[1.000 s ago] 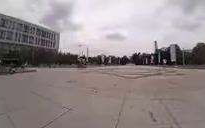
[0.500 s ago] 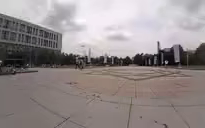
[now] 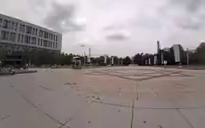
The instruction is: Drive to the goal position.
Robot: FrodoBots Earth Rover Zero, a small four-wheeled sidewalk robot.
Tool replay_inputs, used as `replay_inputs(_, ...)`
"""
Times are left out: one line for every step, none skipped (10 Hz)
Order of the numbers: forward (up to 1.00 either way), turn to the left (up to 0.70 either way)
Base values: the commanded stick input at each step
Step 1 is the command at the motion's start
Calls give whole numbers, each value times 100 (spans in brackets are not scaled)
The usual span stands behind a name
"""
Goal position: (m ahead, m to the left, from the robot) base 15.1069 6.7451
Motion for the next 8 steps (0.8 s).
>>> replay_inputs(37,5)
replay_inputs(37,0)
replay_inputs(37,0)
replay_inputs(37,0)
replay_inputs(38,0)
replay_inputs(42,0)
replay_inputs(45,0)
replay_inputs(52,0)
